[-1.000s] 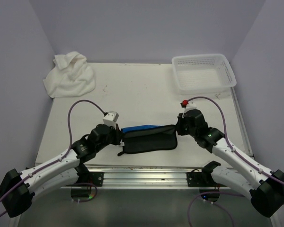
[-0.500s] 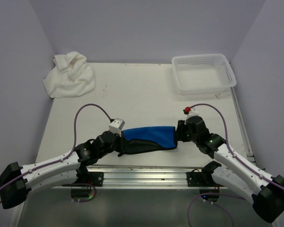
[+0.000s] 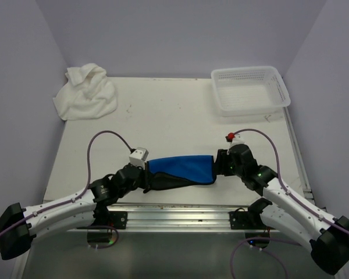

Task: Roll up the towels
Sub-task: Fold the towel

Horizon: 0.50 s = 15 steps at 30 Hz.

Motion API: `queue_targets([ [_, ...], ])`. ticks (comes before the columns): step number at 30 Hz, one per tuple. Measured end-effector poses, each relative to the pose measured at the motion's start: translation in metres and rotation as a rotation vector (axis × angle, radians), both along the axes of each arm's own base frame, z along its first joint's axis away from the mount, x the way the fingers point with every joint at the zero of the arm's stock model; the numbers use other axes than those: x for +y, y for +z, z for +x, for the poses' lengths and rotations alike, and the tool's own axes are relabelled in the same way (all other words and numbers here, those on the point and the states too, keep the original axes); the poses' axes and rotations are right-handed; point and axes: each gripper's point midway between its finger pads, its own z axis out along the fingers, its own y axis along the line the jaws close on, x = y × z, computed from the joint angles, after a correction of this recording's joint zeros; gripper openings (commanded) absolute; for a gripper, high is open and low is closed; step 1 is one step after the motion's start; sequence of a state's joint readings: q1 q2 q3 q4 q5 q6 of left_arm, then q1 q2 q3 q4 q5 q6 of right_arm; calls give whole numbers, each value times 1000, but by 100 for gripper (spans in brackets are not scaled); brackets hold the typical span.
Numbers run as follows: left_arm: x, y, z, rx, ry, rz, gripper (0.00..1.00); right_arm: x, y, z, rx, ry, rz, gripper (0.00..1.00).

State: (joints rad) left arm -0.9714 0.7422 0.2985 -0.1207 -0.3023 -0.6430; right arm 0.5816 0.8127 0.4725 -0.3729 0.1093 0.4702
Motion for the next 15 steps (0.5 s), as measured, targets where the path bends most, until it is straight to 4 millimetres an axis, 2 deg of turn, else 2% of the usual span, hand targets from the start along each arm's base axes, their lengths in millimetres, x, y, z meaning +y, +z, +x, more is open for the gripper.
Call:
queue_targets([
  [3, 0, -12, -6, 24, -26, 13, 20, 1, -6, -1, 25, -4, -6, 50],
  [4, 0, -14, -8, 30, -32, 13, 30, 1, -8, -1, 36, -5, -7, 49],
  [6, -1, -14, -9, 29, -42, 10, 43, 2, -13, -2, 57, -10, -10, 49],
  [9, -3, -6, -8, 11, -41, -23, 50, 3, -18, -3, 78, -16, -3, 47],
  [15, 1, 13, -6, -39, -17, -73, 54, 5, -23, -4, 94, -30, 15, 47],
])
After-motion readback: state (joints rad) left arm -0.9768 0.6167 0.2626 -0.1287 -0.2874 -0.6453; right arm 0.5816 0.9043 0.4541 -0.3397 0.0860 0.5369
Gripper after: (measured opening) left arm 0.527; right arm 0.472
